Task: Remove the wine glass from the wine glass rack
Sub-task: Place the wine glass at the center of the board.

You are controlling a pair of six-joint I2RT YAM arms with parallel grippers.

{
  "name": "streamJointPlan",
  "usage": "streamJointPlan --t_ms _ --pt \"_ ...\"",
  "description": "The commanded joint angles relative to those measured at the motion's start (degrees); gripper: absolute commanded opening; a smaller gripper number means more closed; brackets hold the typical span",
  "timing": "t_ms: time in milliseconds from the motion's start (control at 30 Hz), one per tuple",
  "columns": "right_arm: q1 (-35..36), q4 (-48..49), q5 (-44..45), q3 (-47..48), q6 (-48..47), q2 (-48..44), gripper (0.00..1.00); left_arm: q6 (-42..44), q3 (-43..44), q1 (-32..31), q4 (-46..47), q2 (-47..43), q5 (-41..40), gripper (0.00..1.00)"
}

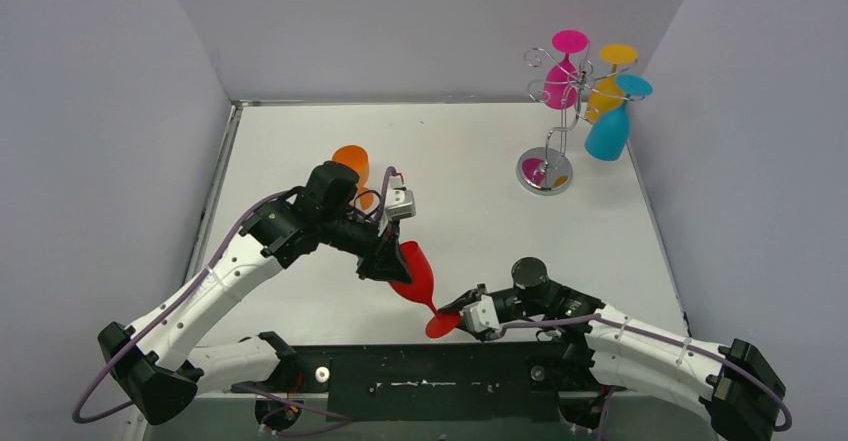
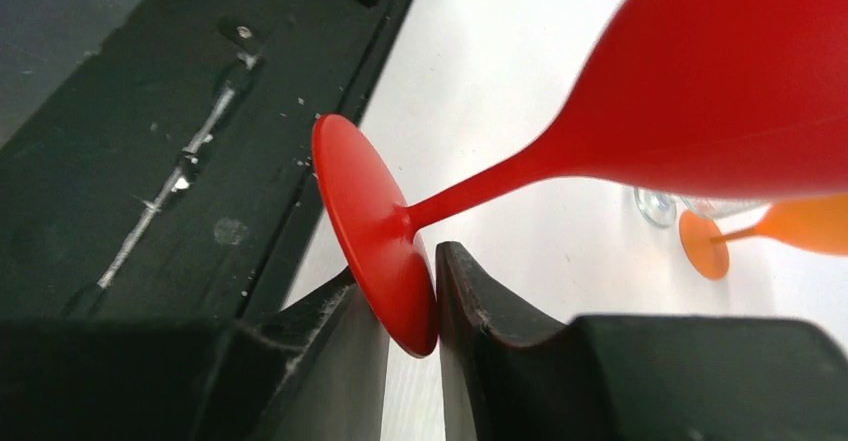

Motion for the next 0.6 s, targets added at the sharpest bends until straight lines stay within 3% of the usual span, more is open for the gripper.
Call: streamJointPlan --t_ms 0,200,300,433,567 --pt "-0.08 12.03 2.91 0.53 6.82 0.14 0.26 1.95 0.17 -0.67 1.17 -1.07 -9.62 0.00" --pt "-0.08 12.14 2.03 0.24 7.43 -0.39 0.35 1.90 -0.66 -0.69 2.95 -2.62 -10.49 0.00" --pt "-0.08 12.62 3.44 -0.20 7.50 -0.75 0.47 1.60 -0.74 -0.66 3.34 -2.78 -11.88 0.00" --pt "-0.08 13.50 5.50 -0.67 8.71 -1.29 0.48 1.22 -1.03 -0.65 3.99 -2.84 -12.66 0.00" --pt "-0.08 15.86 10.76 -1.07 10.72 -3.19 0.48 -2.34 -0.29 -0.86 4.15 -2.63 -19.53 0.00"
